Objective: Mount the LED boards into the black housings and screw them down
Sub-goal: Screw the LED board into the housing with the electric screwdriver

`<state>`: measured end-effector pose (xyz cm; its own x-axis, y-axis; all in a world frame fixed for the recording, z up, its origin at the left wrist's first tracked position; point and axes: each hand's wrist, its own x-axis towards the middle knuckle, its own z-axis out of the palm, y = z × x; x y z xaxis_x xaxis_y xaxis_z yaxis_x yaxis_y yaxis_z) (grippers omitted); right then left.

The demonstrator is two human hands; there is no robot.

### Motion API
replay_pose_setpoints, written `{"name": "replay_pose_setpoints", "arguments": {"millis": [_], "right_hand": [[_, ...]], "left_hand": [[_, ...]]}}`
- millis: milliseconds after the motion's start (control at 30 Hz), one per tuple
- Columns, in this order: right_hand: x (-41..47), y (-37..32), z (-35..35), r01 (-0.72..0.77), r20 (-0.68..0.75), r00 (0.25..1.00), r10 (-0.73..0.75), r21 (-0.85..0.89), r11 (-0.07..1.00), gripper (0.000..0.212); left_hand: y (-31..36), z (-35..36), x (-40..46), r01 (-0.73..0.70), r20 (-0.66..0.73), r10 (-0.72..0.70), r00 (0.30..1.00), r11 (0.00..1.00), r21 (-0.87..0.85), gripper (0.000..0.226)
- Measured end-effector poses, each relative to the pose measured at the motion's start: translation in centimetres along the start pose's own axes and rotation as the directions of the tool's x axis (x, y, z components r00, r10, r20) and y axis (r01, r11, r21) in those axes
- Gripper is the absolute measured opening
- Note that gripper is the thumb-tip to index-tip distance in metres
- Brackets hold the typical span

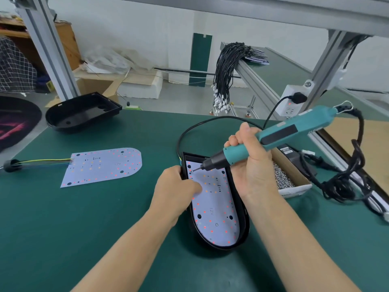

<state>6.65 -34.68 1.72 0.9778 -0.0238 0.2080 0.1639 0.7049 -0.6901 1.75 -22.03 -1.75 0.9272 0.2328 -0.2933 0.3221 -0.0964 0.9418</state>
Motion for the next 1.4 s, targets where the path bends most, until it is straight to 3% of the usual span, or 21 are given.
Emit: {"name": "replay_pose_setpoints", "arguments": {"millis": [400, 567, 733, 833, 933, 1100, 1200, 1300, 1400], "right_hand": [[0.5, 0.0, 0.2, -0.031, -0.019, 0.999, 0.03, -0.047, 0.998, 0.039], [1.0, -0.3, 0.5, -0.073, 0.128, 0.988, 0.089, -0.123, 0.99, 0.031], [1.6, -1.3, 0.4, -0.216, 0.314, 0.917, 0.247, -0.131, 0.968, 0.057], [1.9, -1.4, 0.0, -0.207, 0.359, 0.898, 0.253, -0.16, 0.965, 0.042], [2.3, -1.7, -0.1, -0.227, 0.493, 0.82, 0.291, -0.186, 0.956, 0.014], [3.4, -2.0, 0.1, -0.247, 0.628, 0.69, 0.359, -0.261, 0.933, 0.032], [2.8, -1.9, 0.2, -0.271, 0.552, 0.787, 0.273, -0.088, 0.958, 0.042], [2.9, -3.2, 0.0, -0.277, 0.289, 0.93, 0.226, 0.149, 0.949, 0.04], [2.9, -4.8, -0.7, -0.339, 0.039, 0.94, 0.339, 0.008, 0.941, 0.048]], "left_hand": [[-0.1, 0.0, 0.1, -0.018, 0.005, 0.018, 1.0, 1.0, -0.01, 0.05], [0.0, 0.1, 0.1, -0.011, -0.008, 0.011, 1.0, 1.0, 0.007, 0.05], [-0.1, 0.0, 0.1, 0.0, -0.016, 0.0, 1.0, 1.0, 0.005, 0.035], [-0.1, 0.0, 0.1, 0.002, -0.019, -0.002, 1.0, 1.0, 0.002, 0.035], [0.1, 0.0, 0.0, 0.001, -0.001, -0.001, 1.0, 1.0, -0.01, 0.049], [-0.2, -0.3, 0.2, -0.006, 0.007, 0.006, 1.0, 1.0, -0.027, 0.021], [-0.5, -0.4, 0.2, 0.009, 0.023, -0.008, 1.0, 0.997, -0.074, 0.022], [-0.8, -1.2, 0.0, 0.037, 0.058, -0.027, 0.998, 0.984, -0.174, 0.023], [-0.9, -3.2, -0.1, 0.084, 0.079, -0.061, 0.995, 0.939, -0.334, 0.028]]}}
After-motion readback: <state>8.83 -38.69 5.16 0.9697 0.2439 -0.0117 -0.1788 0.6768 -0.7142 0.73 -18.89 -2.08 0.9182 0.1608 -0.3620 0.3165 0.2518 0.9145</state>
